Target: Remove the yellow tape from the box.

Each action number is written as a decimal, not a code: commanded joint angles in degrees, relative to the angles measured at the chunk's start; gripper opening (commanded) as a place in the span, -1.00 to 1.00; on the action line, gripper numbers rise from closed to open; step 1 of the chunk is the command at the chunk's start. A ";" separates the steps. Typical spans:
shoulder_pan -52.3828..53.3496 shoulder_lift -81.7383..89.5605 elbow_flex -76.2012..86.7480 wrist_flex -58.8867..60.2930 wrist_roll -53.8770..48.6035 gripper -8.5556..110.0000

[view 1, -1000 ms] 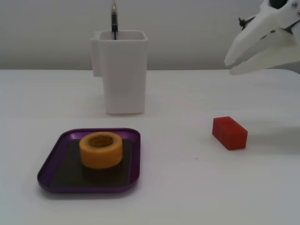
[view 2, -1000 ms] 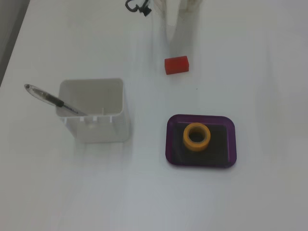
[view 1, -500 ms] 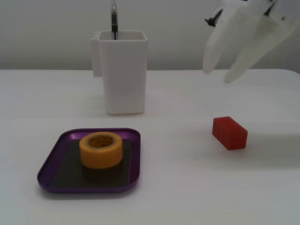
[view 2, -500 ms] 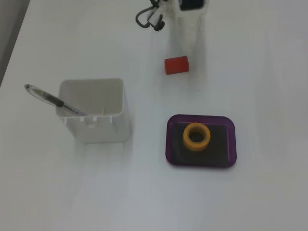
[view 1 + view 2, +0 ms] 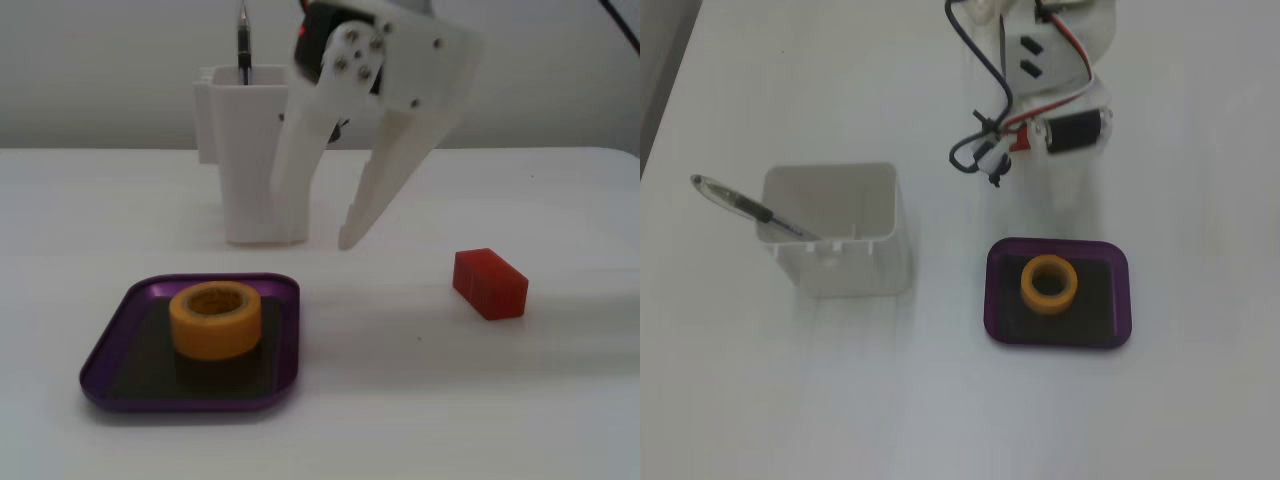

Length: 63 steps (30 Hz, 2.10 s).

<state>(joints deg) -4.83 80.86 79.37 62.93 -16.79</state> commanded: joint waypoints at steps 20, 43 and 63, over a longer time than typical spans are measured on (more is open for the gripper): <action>-0.18 -20.30 -21.09 -0.53 -0.26 -0.70; 2.72 -15.64 -36.56 10.81 2.55 -0.87; 2.81 -5.63 -32.34 26.10 2.90 -0.87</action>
<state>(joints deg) -2.46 70.40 44.65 90.88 -14.15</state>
